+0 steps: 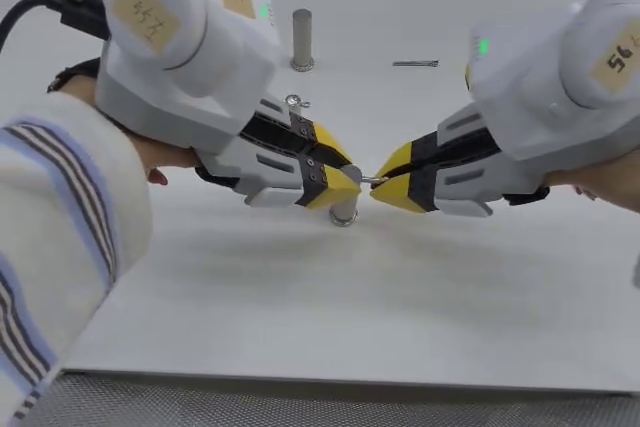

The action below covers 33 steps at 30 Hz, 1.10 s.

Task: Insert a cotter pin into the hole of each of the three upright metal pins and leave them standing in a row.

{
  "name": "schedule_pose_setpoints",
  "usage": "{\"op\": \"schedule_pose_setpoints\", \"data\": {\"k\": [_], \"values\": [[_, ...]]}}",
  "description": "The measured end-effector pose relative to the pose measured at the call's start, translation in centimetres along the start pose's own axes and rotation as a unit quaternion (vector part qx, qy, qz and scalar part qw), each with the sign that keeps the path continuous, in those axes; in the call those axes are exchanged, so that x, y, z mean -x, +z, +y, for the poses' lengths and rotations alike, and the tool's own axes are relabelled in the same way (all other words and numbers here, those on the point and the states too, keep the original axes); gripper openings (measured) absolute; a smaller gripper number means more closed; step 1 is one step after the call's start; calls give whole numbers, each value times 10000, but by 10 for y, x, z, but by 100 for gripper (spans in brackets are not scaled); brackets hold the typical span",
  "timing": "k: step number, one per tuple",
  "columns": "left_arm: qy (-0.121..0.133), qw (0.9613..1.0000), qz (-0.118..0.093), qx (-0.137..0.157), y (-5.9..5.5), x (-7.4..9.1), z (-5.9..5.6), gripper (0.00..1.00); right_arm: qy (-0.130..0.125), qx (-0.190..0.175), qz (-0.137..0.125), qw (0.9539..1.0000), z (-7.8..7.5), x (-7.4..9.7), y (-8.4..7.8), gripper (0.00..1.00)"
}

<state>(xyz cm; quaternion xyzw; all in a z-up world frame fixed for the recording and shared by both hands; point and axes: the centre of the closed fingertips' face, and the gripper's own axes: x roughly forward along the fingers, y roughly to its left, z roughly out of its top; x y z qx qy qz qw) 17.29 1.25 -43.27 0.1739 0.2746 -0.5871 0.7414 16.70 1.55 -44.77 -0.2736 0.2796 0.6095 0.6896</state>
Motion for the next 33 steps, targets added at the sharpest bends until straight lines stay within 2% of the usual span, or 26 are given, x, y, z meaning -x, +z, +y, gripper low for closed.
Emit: {"op": "schedule_pose_setpoints", "data": {"k": [9, 12, 14, 16, 26, 33], "values": [[-12, 10000, -6, -14, -4, 3, 7, 9, 66, 66, -17, 10000, 4, -1, 0, 0], [-12, 10000, -1, -12, -5, 4, 9, 9, 58, 96, -208, 9997, 5, 0, 5, 0], [-7, 10000, 2, -8, -4, 3, 7, 9, 37, 102, -273, 9996, 4, 1, 8, 7], [-5, 10000, 2, -4, -4, 3, 6, 9, 16, 157, -235, 9996, 2, 2, 6, 9], [0, 10000, 18, -63, -6, 5, 7, 10, 44, 178, -92, 9998, 3, 3, -4, 2], [-9, 10000, 31, -40, -6, 5, 7, 9, 16, 104, -131, 9999, 0, 5, -5, 0]]}}
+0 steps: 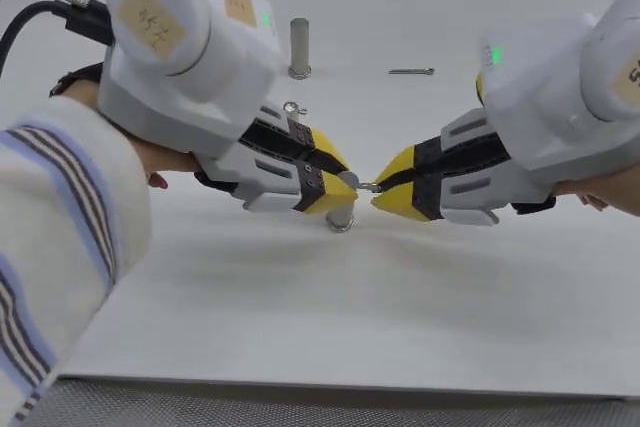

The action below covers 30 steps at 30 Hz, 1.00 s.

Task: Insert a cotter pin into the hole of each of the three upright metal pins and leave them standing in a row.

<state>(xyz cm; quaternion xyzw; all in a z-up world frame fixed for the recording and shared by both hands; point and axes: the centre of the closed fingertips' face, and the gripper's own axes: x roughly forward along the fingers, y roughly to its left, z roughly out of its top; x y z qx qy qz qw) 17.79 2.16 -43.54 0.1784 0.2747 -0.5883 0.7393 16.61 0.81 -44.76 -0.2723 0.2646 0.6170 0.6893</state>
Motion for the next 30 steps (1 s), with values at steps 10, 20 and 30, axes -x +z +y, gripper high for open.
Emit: {"op": "schedule_pose_setpoints", "data": {"k": [10, 20, 30], "values": [[1, 10000, 9, -5, 0, 0, -1, 9, 30, -176, -157, 9997, -3, 0, 7, 0], [-12, 10000, 26, -57, 1, -1, -3, 9, 19, -174, -155, 9997, -2, -2, 10, 0], [-136, 9997, -146, -156, 3, 2, -6, 12, -92, -288, -174, 9994, -3, 1, 8, 0]]}}
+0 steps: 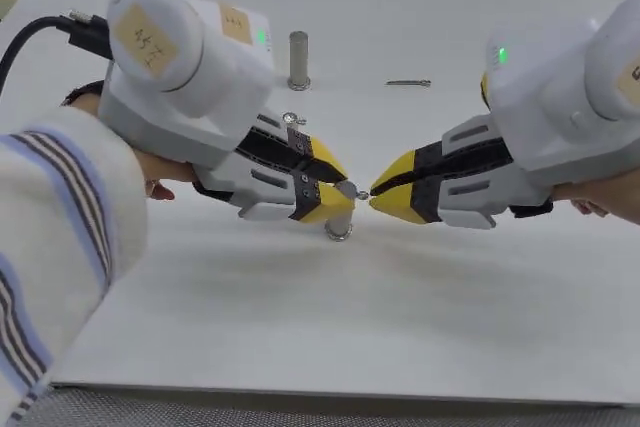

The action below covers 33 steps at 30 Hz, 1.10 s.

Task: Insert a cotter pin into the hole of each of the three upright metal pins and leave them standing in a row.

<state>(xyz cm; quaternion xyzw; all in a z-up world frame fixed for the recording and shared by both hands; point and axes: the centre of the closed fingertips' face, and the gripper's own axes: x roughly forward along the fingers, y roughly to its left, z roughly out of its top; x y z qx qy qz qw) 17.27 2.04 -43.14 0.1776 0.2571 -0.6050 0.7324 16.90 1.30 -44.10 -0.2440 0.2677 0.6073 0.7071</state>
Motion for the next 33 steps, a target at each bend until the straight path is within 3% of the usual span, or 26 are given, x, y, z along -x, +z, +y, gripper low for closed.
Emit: {"op": "schedule_pose_setpoints", "data": {"k": [3, 10, 15, 20, 23, 28, 33], "values": [[55, 9997, -186, 131, 4, 5, 0, 16, -35, -88, -37, 9999, 1, -1, -2, 0], [177, 9980, -462, 403, 3, 19, -2, 41, -61, -381, -372, 9986, 3, -10, -1, 10], [198, 9940, -761, 758, 1, 28, -10, 49, 17, -577, -593, 9966, 7, -21, -2, 16], [380, 9882, -1037, 1061, -1, 37, -11, 66, 70, -772, -728, 9943, 9, -31, -3, 21], [472, 9868, -1040, 1145, -7, 40, -12, 78, 70, -885, -794, 9929, 8, -36, -5, 22], [489, 9844, -1129, 1258, -11, 44, -16, 83, 68, -1070, -873, 9904, 6, -43, -5, 21], [674, 9827, -1204, 1237, -12, 47, -14, 98, 48, -1116, -848, 9901, 5, -47, -7, 20]]}}
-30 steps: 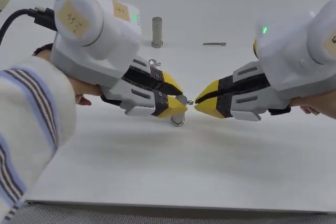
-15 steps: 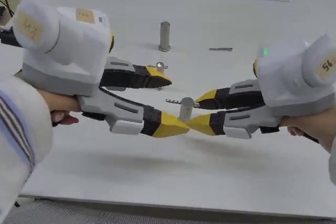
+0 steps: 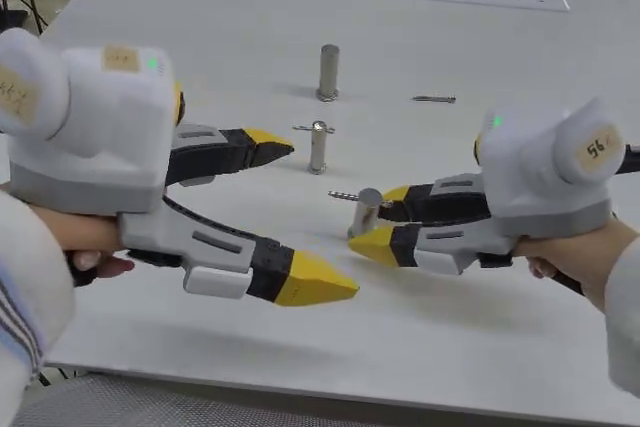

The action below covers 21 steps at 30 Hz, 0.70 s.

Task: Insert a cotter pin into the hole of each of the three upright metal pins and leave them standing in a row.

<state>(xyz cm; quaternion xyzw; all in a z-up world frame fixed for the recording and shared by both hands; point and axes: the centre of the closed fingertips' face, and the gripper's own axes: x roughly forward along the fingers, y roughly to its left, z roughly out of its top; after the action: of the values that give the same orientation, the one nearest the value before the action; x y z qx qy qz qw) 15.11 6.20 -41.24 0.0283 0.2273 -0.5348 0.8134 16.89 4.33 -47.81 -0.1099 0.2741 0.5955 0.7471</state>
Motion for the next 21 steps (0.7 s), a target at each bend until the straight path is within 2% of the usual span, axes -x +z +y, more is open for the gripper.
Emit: {"op": "schedule_pose_setpoints", "data": {"k": [6, 11, 15, 16, 21], "values": [[-43, 10000, -65, -29, 2, 2, -3, 99, -8, -25, -12, 10000, 1, -4, -2, 16], [-51, 10000, 78, -34, -5, 2, -5, 99, -22, -60, -56, 10000, 2, -5, 0, 16], [-31, 9998, 174, 17, -11, 1, -6, 99, -33, -41, -8, 10000, 0, -6, -1, 11], [-11, 9998, 191, 31, -12, 1, -5, 99, 40, -54, 8, 10000, 2, -6, -1, 11], [177, 9994, 274, 72, -17, 3, 1, 99, 45, 202, 33, 9998, 2, -7, 0, 10]]}}
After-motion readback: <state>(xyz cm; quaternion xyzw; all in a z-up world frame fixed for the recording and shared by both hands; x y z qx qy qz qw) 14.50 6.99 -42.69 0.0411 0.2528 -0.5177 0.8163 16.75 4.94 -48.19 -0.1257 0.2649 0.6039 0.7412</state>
